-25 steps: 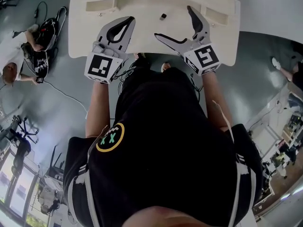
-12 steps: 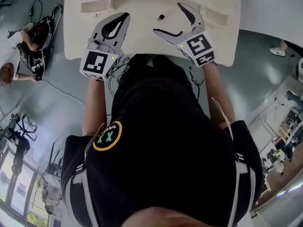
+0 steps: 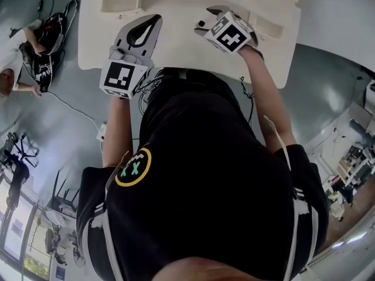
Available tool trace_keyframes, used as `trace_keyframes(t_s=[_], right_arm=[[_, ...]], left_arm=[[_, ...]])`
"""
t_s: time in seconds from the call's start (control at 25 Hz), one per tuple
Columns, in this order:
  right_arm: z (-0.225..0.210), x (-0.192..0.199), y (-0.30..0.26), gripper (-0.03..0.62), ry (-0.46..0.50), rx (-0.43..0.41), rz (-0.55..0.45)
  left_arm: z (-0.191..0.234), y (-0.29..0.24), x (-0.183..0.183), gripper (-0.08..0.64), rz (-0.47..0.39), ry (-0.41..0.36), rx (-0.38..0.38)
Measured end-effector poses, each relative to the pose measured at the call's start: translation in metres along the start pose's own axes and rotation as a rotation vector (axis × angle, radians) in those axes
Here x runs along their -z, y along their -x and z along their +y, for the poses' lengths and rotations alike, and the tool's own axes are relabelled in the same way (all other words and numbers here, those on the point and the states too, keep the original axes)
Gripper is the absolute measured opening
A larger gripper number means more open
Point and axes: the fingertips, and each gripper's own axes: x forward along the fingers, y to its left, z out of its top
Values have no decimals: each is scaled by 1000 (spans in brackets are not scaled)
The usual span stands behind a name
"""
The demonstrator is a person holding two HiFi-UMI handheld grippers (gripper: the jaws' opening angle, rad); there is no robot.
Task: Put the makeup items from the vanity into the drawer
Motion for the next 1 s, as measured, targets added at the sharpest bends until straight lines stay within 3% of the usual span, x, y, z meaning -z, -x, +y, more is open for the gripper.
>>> trace_keyframes(t_s=[0.16, 0.4, 0.64, 1.0], right_arm=[[-4, 3, -15, 270, 18, -16, 74], [-1, 20, -34, 245, 39, -59, 189], [-2, 17, -45, 119, 105, -38, 221], [-3, 5, -38, 117, 123, -40, 200]], left_arm=[[4, 2, 2, 20, 12, 13, -21], [13, 5, 10, 20, 8, 31, -48], [22, 12, 15, 20, 9, 41, -71], [30, 15, 15, 20, 2, 50, -96]])
